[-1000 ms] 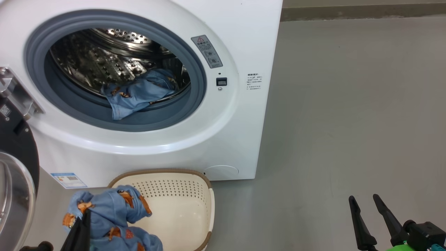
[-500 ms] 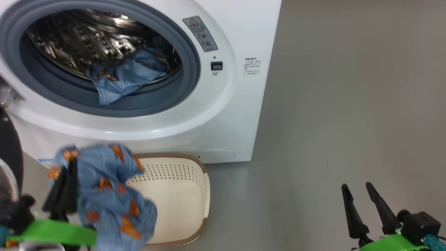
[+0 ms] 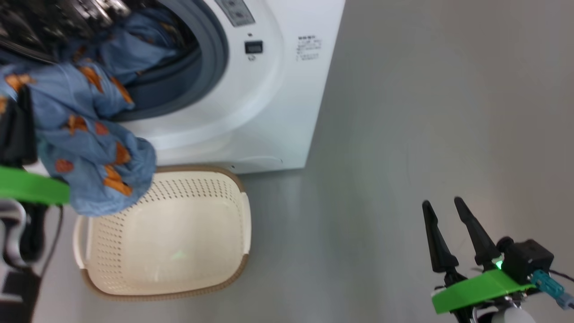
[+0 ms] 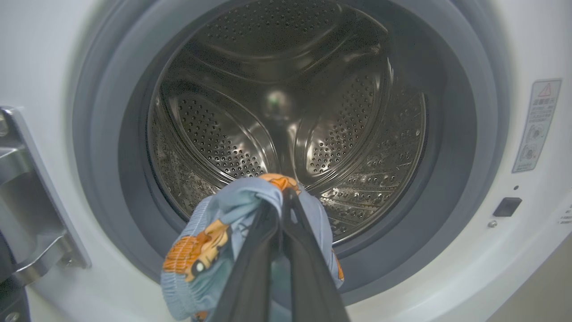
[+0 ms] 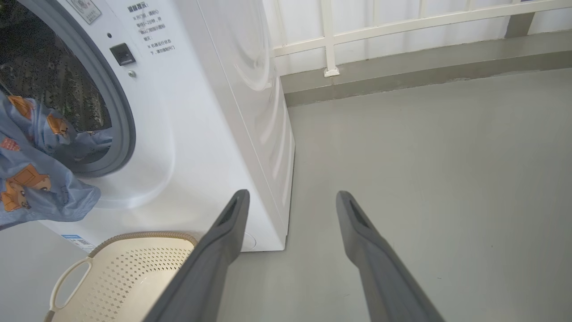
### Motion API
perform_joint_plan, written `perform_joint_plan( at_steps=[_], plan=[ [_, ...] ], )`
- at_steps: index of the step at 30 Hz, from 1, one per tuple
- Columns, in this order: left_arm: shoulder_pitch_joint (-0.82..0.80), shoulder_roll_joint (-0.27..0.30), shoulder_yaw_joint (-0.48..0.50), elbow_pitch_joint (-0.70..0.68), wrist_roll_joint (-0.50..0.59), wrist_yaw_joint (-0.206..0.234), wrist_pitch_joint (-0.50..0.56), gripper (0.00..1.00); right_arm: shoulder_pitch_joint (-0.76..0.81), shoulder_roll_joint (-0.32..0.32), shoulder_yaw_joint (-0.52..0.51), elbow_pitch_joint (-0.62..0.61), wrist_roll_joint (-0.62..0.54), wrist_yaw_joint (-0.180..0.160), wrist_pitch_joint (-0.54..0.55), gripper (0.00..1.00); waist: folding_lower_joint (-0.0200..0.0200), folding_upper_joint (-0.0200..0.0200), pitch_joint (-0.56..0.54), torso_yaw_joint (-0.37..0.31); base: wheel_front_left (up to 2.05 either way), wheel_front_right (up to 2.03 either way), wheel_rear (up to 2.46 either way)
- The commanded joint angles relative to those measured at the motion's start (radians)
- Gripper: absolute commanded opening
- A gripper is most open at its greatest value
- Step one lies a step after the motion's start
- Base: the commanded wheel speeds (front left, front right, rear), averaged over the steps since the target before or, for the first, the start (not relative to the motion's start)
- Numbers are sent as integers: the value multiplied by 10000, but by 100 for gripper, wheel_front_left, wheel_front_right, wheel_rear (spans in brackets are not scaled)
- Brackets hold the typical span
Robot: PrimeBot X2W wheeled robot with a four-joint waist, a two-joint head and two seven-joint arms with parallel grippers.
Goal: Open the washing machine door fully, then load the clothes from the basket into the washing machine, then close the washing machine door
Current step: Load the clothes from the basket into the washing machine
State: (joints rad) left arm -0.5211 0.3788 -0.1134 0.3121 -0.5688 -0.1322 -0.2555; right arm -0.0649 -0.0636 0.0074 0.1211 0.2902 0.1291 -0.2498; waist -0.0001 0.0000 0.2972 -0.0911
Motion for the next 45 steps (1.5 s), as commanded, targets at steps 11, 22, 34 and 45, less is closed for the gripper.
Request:
perform_joint_plan(
  at_steps=[11, 22, 34, 45],
  plan=[
    [-2970, 1366, -1229, 2568, -959, 15, -63, 0, -895, 124, 538, -380, -151, 16, -120, 100, 1, 0, 1598, -948, 0, 0, 0],
    [-4943, 2285, -2988, 4586, -2090, 15, -63, 0, -1078, 132, 1038, -507, 286, 16, -120, 100, 1, 0, 2112, -1703, 0, 0, 0],
    [-6589, 2692, -1770, 3260, -740, 15, -63, 0, -1184, 133, 1076, -672, 421, 16, -120, 100, 1, 0, 2482, -1891, 0, 0, 0],
    [-5691, 2180, -2290, 4353, -697, 15, -63, 100, -1225, 133, 1235, -659, 474, 16, -120, 100, 1, 0, 2483, -1863, 0, 0, 0]
  ],
)
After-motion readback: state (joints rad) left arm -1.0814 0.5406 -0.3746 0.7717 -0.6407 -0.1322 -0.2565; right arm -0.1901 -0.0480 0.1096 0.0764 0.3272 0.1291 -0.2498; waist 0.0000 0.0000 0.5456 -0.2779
